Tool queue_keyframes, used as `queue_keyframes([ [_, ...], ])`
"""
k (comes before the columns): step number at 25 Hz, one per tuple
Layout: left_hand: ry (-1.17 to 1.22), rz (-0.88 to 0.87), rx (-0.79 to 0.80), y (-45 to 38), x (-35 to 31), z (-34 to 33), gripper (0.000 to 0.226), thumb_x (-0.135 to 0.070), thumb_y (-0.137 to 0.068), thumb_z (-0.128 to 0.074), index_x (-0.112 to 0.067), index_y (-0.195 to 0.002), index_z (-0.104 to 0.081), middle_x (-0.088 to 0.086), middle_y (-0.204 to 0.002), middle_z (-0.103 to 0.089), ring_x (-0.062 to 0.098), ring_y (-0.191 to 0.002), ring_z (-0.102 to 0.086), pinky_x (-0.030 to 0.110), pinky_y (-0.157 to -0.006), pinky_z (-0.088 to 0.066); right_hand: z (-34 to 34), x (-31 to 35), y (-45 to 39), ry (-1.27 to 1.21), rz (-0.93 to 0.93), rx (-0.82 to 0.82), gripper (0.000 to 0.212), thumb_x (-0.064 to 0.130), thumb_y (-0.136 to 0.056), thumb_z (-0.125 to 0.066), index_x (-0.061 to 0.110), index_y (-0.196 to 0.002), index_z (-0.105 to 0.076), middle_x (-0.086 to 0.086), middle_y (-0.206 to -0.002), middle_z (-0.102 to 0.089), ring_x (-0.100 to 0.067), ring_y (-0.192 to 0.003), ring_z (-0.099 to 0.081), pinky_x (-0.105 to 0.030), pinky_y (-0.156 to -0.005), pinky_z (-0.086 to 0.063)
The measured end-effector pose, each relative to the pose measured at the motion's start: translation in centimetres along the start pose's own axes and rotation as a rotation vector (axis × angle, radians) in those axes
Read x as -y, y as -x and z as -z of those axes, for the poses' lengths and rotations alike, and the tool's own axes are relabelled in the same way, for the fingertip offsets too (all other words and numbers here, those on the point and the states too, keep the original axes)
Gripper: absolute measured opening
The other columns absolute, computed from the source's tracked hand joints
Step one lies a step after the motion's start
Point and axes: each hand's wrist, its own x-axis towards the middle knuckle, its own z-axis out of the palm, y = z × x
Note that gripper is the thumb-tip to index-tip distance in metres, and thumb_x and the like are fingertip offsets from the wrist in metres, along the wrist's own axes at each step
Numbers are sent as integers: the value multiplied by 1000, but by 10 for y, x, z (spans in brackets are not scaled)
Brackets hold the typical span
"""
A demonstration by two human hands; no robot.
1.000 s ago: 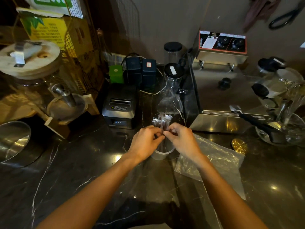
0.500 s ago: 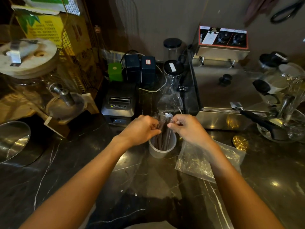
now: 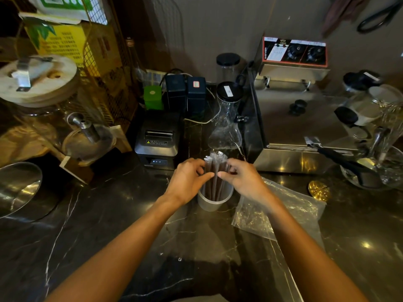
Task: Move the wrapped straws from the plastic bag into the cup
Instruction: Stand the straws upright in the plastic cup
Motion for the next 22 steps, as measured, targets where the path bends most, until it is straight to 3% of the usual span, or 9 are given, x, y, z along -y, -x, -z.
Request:
queue_keyframes([
  [3,-17,-101,91,-8,-5,10,7,-21,-97,-69,-16,-100,-73,1,-93,-62,12,-78,-65,34,-76,-58,13,6,-3,-37,50,35,10,24,-96,-74,20,-105,-75,6,-87,-75,-4,-83,-70,-30,-74,-54],
  [6,-104,-152,215,-21,-7,26,22,-15,-97,-68,-14,-118,-74,2,-96,-68,11,-79,-66,34,-82,-59,29,10,-10,-94,21,86,4,21,-95,-75,26,-95,-75,6,-81,-75,-5,-76,-69,-28,-70,-53],
  [8,-93,-128,280,-25,-7,31,26,-10,-95,-69,-15,-120,-72,2,-99,-73,11,-86,-70,37,-88,-60,30,10,-13,-66,1,143,14,18,-94,-76,30,-90,-69,21,-74,-74,5,-70,-68,-18,-64,-48],
  [10,-37,-75,329,-25,-4,32,33,-5,-91,-73,-14,-122,-69,5,-105,-73,15,-90,-72,39,-91,-61,24,8,-13,-52,-49,167,21,18,-93,-77,29,-104,-64,20,-74,-73,6,-70,-68,-13,-62,-45],
  [12,41,-15,329,-21,1,29,46,-8,-86,-80,-15,-129,-65,6,-108,-69,16,-83,-72,35,-85,-62,22,5,-12,-80,-118,146,43,21,-90,-80,23,-127,-58,5,-79,-71,-5,-73,-68,-23,-68,-49],
  [15,106,3,206,-18,4,23,63,-29,-81,-87,-19,-137,-59,2,-109,-67,7,-73,-67,20,-73,-56,29,0,-8,-62,-165,82,62,31,-87,-83,21,-140,-53,1,-84,-70,-13,-79,-70,-32,-74,-54],
  [17,117,-15,124,-20,3,16,64,-38,-78,-87,-21,-134,-62,0,-107,-69,7,-78,-68,25,-74,-58,35,4,-4,4,-68,-75,52,37,-89,-80,25,-134,-58,5,-82,-66,-5,-77,-66,-29,-70,-52],
  [19,76,-16,57,-20,1,9,56,-42,-78,-86,-22,-127,-66,-1,-103,-70,14,-83,-70,37,-77,-61,37,17,-3,75,116,-236,25,34,-94,-73,27,-117,-67,7,-73,-60,-4,-67,-59,-28,-62,-48],
  [22,73,-13,2,-19,2,2,23,-38,-85,-81,-26,-101,-71,-5,-85,-72,9,-73,-70,40,-71,-63,33,37,-11,135,259,-231,9,24,-98,-69,22,-106,-71,11,-73,-58,-6,-68,-58,-35,-65,-52],
])
